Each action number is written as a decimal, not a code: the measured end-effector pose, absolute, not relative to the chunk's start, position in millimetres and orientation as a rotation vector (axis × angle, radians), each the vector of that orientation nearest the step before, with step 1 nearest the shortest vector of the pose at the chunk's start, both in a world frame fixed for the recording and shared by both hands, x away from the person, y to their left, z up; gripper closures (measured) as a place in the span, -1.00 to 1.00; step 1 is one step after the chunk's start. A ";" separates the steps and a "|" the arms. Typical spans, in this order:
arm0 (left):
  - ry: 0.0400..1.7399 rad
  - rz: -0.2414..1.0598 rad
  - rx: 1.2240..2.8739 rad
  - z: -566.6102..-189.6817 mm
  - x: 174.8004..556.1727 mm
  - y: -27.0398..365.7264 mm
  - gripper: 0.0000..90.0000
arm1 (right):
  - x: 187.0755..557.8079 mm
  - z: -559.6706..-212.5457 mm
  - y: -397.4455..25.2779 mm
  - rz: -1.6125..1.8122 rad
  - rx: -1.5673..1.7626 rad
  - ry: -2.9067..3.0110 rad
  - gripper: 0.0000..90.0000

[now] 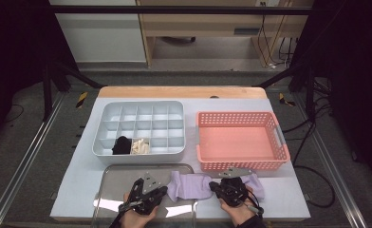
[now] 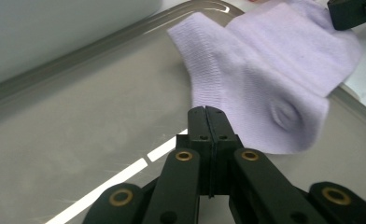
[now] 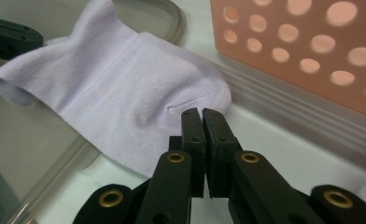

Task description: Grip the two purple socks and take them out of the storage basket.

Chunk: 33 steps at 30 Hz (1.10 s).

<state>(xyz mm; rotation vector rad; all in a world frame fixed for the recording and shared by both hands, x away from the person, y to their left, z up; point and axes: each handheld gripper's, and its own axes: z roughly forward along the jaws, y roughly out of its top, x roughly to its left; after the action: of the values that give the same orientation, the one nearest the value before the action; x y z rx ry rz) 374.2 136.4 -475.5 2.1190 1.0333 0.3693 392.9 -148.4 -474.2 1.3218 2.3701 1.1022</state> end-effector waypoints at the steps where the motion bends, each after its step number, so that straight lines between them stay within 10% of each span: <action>1: 1.032 0.363 2.115 -475.2 373.8 137.1 0.99 | 392.9 -474.2 -148.4 1.102 1.322 2.370 0.97; 6: 1.018 0.352 2.041 -468.7 373.7 142.5 0.95 | 389.2 -470.9 -151.7 1.101 1.314 2.361 0.96; 11: 1.057 0.373 2.035 -474.8 379.9 139.3 0.33 | 391.9 -476.6 -147.7 1.074 1.313 2.378 0.94; 20: 1.054 0.382 2.074 -478.6 379.6 129.9 0.85 | 392.3 -476.9 -146.4 1.074 1.311 2.373 0.95; 33: 1.046 0.261 2.077 -465.3 367.1 160.4 0.88 | 376.0 -464.4 -161.1 1.130 1.330 2.359 0.96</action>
<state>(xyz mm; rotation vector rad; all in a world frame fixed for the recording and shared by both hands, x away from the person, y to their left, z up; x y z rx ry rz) 367.1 160.4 -465.3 2.0766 1.0457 0.2612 376.0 -161.1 -464.4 1.3297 2.3594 1.1297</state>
